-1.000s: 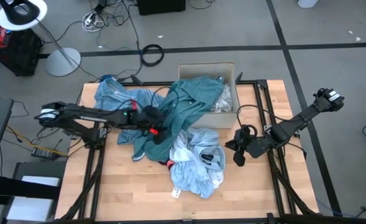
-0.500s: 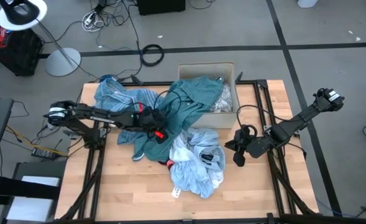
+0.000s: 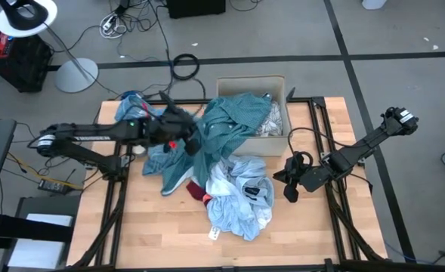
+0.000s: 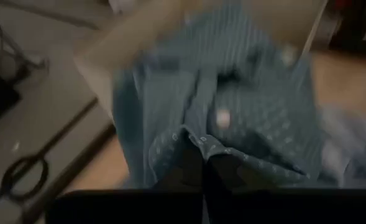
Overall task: Sort clothes
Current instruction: Put the green polo shirt into the gray laundry bin
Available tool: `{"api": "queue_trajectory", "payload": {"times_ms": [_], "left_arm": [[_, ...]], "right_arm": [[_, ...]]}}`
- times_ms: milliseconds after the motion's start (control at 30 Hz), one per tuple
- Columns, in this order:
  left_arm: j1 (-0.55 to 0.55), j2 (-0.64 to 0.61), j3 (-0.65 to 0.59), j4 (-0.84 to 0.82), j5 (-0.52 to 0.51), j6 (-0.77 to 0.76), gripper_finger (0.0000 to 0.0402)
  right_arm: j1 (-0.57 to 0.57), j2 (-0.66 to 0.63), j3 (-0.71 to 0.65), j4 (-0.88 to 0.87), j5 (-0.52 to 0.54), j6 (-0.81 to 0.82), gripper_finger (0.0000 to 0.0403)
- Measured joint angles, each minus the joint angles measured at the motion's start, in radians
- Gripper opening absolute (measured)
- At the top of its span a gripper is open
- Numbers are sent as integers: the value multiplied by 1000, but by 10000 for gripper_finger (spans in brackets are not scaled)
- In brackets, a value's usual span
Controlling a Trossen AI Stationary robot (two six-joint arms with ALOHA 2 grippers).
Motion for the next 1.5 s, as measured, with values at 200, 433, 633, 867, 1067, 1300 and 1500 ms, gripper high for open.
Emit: {"api": "queue_trajectory", "payload": {"times_ms": [200, 433, 633, 867, 1067, 1300, 1500], "left_arm": [[22, 33, 189, 106, -11, 98, 1], [64, 154, 442, 236, 43, 265, 0], [126, 343, 694, 264, 136, 307, 0], [195, 608, 1100, 259, 230, 307, 0], [245, 718, 1204, 417, 316, 317, 0], [261, 714, 1203, -37, 433, 255, 0], [252, 712, 1158, -271, 432, 263, 0]], "right_arm": [[0, 0, 0, 2, 0, 0, 38], [0, 0, 0, 16, 0, -18, 38], [-10, 0, 0, 24, 0, -36, 38], [-35, 0, -1, 43, 0, -77, 38], [-46, 0, -1, 41, -1, -87, 39], [-46, 0, -1, 40, -9, -95, 39], [-46, 0, -1, 43, -9, -95, 39]]}}
